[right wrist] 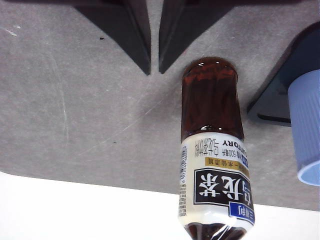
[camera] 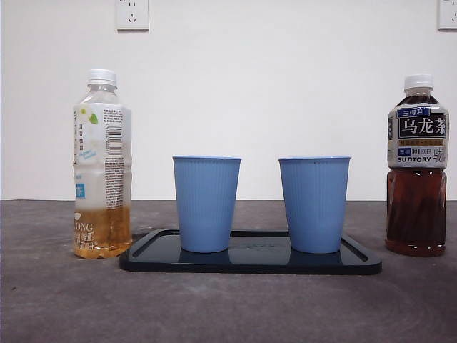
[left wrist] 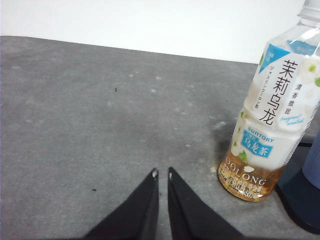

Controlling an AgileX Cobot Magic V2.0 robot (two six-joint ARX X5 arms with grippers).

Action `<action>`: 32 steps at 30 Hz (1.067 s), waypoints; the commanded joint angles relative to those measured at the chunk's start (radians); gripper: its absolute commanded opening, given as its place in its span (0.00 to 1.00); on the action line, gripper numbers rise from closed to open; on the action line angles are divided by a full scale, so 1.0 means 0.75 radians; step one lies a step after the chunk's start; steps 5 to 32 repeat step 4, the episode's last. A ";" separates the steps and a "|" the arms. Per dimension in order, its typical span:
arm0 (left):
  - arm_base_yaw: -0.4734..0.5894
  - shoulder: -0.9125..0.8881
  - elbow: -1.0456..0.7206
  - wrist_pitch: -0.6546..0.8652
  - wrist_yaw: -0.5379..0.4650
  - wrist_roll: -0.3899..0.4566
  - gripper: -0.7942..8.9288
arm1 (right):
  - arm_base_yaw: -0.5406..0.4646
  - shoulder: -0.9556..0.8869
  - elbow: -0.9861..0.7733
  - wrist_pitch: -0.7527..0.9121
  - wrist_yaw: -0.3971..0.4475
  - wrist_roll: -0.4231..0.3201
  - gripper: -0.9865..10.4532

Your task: Pour the drink into the cup

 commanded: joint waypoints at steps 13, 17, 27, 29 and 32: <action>-0.002 0.000 -0.026 -0.010 -0.001 0.009 0.11 | -0.001 -0.003 -0.007 0.016 0.002 0.009 0.11; -0.002 0.000 -0.026 -0.010 -0.001 0.009 0.11 | -0.001 -0.003 -0.007 0.016 0.002 0.009 0.11; -0.002 0.000 -0.026 -0.010 -0.001 0.009 0.11 | -0.001 -0.003 -0.007 0.016 0.002 0.009 0.11; -0.002 0.000 -0.026 -0.010 -0.001 0.009 0.11 | -0.001 -0.003 -0.007 0.016 0.002 0.009 0.11; -0.002 0.000 -0.026 -0.010 -0.001 0.009 0.11 | -0.001 -0.003 -0.007 0.016 0.002 0.009 0.11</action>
